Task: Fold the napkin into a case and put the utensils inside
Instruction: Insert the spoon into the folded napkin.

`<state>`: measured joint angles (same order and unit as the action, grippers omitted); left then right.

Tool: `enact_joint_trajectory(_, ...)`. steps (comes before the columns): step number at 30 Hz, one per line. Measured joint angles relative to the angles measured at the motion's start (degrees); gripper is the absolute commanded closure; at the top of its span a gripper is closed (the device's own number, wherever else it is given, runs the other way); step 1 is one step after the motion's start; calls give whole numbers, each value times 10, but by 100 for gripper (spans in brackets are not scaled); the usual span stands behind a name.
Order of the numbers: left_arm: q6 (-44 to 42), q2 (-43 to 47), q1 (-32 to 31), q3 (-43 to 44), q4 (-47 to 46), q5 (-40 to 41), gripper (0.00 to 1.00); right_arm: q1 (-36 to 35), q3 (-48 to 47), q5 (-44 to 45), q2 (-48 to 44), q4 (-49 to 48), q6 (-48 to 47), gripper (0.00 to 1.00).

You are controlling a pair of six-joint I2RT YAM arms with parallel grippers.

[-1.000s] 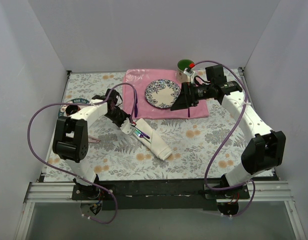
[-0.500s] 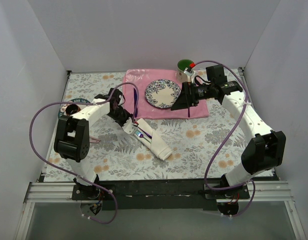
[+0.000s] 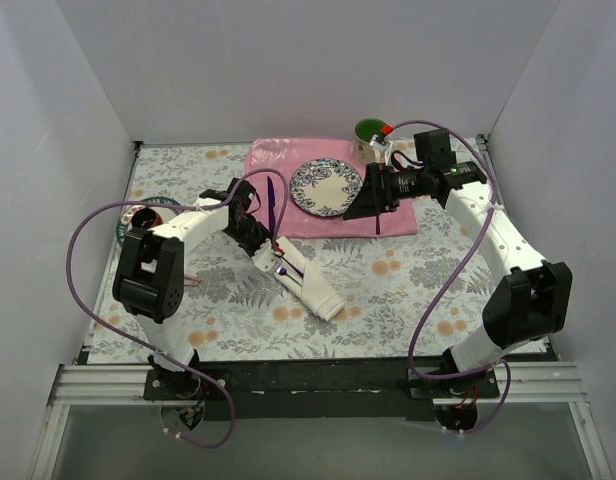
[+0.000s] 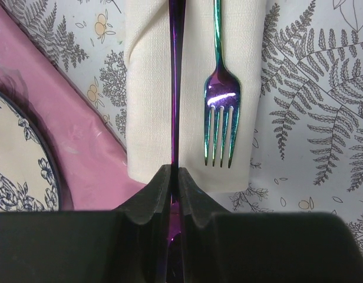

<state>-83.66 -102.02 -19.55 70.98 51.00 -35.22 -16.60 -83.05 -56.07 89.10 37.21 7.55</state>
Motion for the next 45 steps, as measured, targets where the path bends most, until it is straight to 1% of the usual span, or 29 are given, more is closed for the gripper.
enact_joint_trajectory(45,0,-9,-71,-9,5,-29,100,12,19,-11,-3,0,-1,1)
